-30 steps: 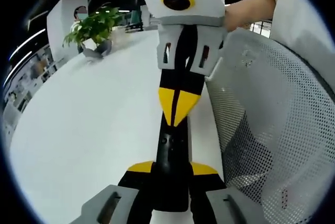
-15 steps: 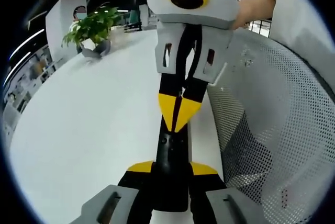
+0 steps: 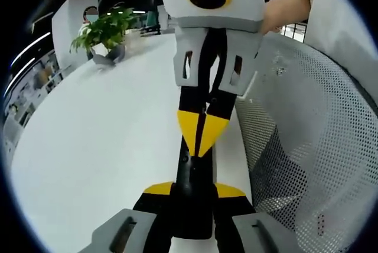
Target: Press the specified remote control buttons in sequence, fully releasing each button before pressing the next.
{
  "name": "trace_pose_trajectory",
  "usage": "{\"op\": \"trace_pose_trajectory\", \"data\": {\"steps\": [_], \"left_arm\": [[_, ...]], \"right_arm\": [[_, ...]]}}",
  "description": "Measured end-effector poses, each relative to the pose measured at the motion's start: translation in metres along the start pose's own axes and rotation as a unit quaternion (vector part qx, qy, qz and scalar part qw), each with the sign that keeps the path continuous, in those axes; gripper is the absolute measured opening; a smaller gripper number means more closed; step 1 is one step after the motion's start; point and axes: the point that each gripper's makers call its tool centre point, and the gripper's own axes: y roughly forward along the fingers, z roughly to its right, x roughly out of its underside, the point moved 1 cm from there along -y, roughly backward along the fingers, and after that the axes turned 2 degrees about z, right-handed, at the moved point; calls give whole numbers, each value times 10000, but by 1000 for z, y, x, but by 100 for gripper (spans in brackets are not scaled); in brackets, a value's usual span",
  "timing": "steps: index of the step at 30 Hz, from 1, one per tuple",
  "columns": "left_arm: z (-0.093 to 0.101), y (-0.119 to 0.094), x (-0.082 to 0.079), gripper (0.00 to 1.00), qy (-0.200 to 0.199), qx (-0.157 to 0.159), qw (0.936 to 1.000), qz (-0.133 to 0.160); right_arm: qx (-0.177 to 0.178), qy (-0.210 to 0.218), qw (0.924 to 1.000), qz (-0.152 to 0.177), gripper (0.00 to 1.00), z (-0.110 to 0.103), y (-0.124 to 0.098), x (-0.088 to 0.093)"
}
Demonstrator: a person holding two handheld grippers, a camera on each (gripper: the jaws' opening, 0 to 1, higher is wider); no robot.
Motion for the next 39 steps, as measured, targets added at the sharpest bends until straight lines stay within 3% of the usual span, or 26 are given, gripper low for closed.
{"op": "trace_pose_trajectory", "data": {"steps": [12,16,18,22,28,31,36,39], "left_arm": [[0,0,0,24,-10,-11,10000,27],[-1,0,1,24,-21,-19,10000,40],[-1,0,1,24,-16,-20,10000,37],[-1,0,0,24,-33,-30,10000,64],[-1,0,1,24,-57,-50,9999,118],[-1,0,1,24,-54,-47,9999,125],[-1,0,1,24,-62,-49,9999,138],[-1,0,1,24,-59,-50,9998,155]], "right_arm": [[-35,101,9997,-204,0,3,5,-3],[99,-328,9989,-308,0,4,8,-7],[72,-307,9990,-324,0,4,8,-7],[-79,220,9996,-181,0,5,5,-5],[-6,167,9993,-330,0,11,-2,6],[-55,421,9988,-235,0,14,0,3],[-245,363,9983,-381,0,15,5,-1],[-415,726,9953,-484,0,16,5,0]]}}
